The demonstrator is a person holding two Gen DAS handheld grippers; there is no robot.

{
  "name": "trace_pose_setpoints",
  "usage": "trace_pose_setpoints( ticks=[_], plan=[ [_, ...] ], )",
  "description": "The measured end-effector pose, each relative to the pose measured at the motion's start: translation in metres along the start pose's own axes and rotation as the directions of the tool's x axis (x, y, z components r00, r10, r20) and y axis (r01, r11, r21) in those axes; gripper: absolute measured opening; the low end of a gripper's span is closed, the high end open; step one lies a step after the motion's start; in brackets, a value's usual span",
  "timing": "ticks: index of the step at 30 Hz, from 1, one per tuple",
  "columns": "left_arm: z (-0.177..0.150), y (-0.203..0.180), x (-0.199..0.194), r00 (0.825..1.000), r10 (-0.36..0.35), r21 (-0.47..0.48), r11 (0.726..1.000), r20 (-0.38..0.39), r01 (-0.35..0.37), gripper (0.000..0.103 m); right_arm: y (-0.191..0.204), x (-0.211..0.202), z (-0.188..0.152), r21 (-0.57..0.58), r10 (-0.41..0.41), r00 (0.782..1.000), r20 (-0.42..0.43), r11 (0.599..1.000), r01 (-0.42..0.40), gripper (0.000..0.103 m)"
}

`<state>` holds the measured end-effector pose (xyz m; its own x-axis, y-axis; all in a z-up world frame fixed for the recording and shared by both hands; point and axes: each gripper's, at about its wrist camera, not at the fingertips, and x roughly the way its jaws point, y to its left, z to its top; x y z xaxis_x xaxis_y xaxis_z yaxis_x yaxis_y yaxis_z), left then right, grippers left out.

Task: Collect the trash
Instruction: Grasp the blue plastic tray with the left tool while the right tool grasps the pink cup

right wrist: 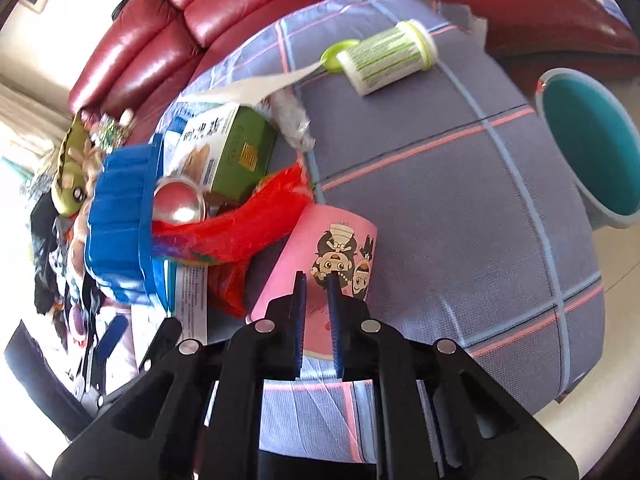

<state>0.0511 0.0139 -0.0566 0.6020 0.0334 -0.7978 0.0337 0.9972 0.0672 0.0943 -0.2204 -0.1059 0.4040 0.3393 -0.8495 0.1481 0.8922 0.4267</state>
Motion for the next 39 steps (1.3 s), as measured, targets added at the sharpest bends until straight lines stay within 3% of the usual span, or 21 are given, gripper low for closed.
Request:
trace_pose_setpoints(
  ticks=[1, 3, 4, 5, 15, 17, 23, 34, 39],
  plan=[
    [0.001, 0.0, 0.001, 1.0, 0.006, -0.003, 1.0, 0.001, -0.006, 0.099, -0.001, -0.002, 0.0, -0.005, 0.001, 1.0, 0.003, 1.0, -0.001, 0.014],
    [0.003, -0.001, 0.002, 1.0, 0.005, -0.013, 1.0, 0.005, -0.005, 0.099, -0.004, -0.002, 0.0, 0.001, -0.003, 1.0, 0.001, 1.0, 0.003, 0.03],
    [0.004, -0.002, 0.003, 1.0, 0.003, -0.014, 1.0, 0.007, -0.003, 0.099, -0.006, 0.0, 0.001, 0.016, 0.014, 1.0, -0.008, 1.0, -0.014, 0.059],
    [0.006, -0.003, 0.005, 1.0, 0.006, -0.008, 1.0, 0.008, -0.006, 0.099, -0.008, 0.002, 0.001, 0.033, 0.015, 1.0, -0.013, 0.999, -0.014, 0.076],
    [0.028, 0.005, 0.017, 1.0, 0.023, 0.012, 1.0, 0.011, -0.023, 0.099, -0.005, 0.046, 0.0, 0.081, 0.004, 0.994, -0.108, 0.997, 0.005, 0.076],
    [0.033, 0.008, 0.021, 1.0, 0.023, 0.015, 1.0, 0.007, -0.023, 0.099, -0.004, 0.051, -0.001, 0.075, 0.009, 0.994, -0.11, 0.997, -0.001, 0.068],
    [0.041, 0.012, 0.031, 1.0, -0.005, 0.072, 0.997, 0.001, 0.005, 0.099, 0.003, 0.047, -0.006, -0.005, -0.006, 0.994, -0.11, 1.0, 0.005, 0.064],
    [0.042, 0.065, 0.035, 0.999, 0.001, -0.045, 0.999, -0.044, -0.003, 0.099, 0.0, 0.033, -0.006, -0.093, -0.11, 0.992, -0.065, 0.99, 0.103, 0.065],
    [0.032, 0.08, 0.026, 1.0, 0.023, -0.11, 0.994, -0.017, -0.025, 0.099, 0.002, 0.033, -0.008, -0.113, -0.133, 0.99, -0.056, 0.986, 0.126, 0.065]
  ],
)
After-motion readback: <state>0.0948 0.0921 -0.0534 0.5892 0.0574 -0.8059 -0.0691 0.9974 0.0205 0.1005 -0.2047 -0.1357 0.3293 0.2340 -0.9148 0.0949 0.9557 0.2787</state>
